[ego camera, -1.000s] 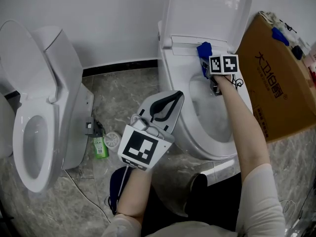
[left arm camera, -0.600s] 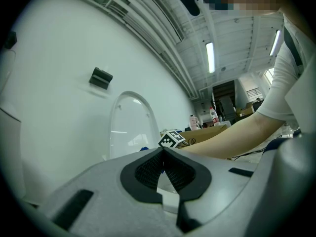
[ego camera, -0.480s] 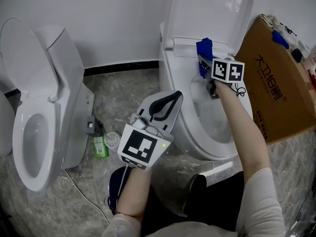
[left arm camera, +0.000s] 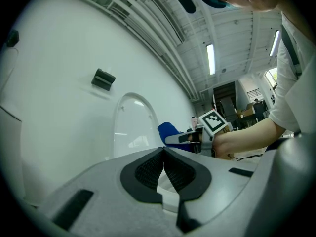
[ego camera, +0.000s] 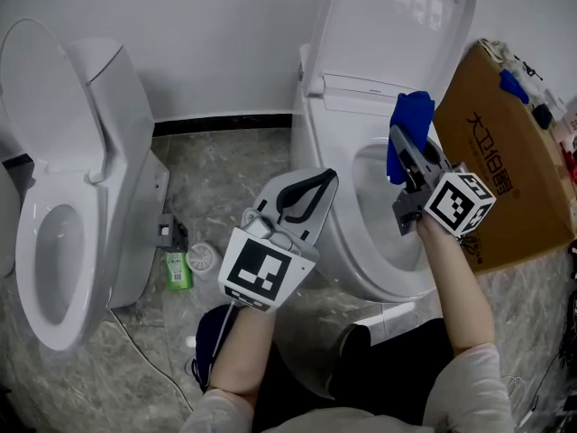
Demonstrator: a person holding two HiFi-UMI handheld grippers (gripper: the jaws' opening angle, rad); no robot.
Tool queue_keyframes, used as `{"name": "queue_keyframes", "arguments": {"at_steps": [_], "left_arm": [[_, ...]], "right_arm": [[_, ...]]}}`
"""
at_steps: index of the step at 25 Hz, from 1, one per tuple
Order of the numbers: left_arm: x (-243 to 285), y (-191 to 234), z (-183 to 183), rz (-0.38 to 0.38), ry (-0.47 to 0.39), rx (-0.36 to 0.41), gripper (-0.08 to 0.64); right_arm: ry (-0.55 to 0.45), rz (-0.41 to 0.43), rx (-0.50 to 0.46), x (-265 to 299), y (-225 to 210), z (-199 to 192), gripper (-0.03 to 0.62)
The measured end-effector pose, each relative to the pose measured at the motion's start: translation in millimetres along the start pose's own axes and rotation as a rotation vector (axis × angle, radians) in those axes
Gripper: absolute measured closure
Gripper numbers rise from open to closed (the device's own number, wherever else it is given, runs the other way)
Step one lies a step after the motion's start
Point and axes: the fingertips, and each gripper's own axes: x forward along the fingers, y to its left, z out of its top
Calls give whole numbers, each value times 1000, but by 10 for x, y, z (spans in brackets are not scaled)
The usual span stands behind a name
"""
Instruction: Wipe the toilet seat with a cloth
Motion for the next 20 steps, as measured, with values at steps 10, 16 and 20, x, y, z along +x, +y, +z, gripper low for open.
{"name": "queue_keyframes", "arguments": {"at_steps": [10,16,20], "left_arm": [[132,-19,-34,-20,-9,-6,552],[261,-139,-108,-59,2,-48,554],[306,-195,-142,-44,-14,-62,554]], "right_arm": [[-29,-31,-23,-778,381,-97,546],[-43,-46,-64,-905,296,-141,546],[-65,-31,-99,-991,282,-92,546]]}}
